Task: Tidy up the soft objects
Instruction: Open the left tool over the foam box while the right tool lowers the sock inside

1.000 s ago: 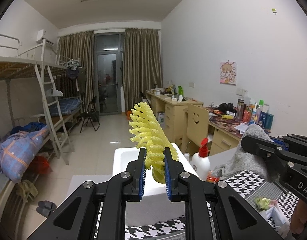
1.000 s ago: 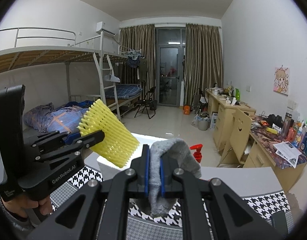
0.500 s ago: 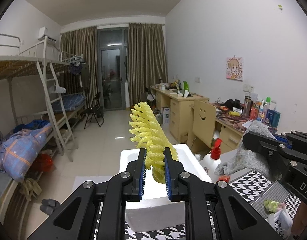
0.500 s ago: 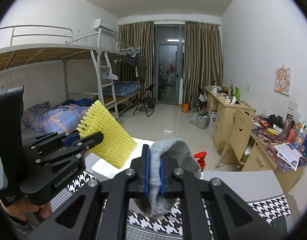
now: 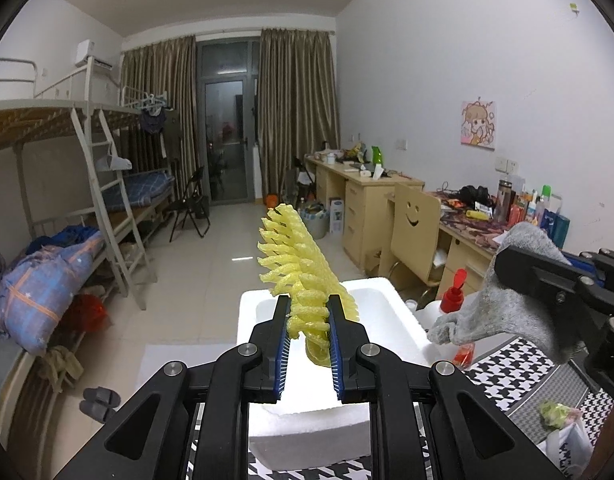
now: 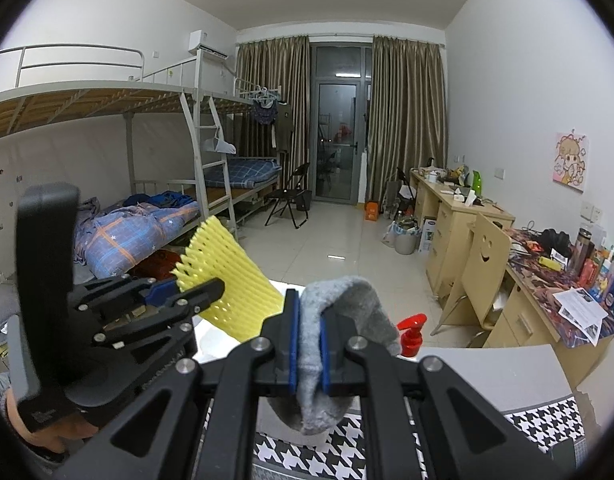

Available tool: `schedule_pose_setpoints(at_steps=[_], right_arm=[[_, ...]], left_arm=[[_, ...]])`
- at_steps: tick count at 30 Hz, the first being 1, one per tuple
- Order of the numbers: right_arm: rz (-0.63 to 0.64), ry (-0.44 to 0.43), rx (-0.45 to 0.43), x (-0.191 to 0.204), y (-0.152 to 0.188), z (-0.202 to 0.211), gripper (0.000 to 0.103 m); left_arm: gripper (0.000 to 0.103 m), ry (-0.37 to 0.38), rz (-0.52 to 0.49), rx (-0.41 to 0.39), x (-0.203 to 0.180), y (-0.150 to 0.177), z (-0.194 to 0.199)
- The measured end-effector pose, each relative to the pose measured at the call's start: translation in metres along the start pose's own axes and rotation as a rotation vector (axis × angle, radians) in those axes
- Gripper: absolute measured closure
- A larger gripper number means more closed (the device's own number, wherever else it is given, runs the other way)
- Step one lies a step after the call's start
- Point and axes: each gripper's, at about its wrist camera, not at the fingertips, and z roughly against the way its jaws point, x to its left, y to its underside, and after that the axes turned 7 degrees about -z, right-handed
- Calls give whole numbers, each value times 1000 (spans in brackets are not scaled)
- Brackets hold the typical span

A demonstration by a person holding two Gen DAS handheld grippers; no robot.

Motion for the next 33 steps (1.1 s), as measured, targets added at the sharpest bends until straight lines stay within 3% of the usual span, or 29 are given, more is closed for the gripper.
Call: schedule_pose_setpoints(at_steps=[9,12,14,26,33], right_arm=[[3,4,17,-1,-3,-15,91],[7,6,20,1,-2,-18,91],[9,8,21,1,-3,-20,91],[10,-2,43,3,-5,-36,91],[14,-20,68,3,-4,-50,91]], left_arm=[[82,15,4,57,8,5,-26],[57,21,10,81,10,8,-35],[32,22,30,80,15,9,-36],[4,-68,72,54,37,18,-22],[1,-105,88,42,52,24,-12]])
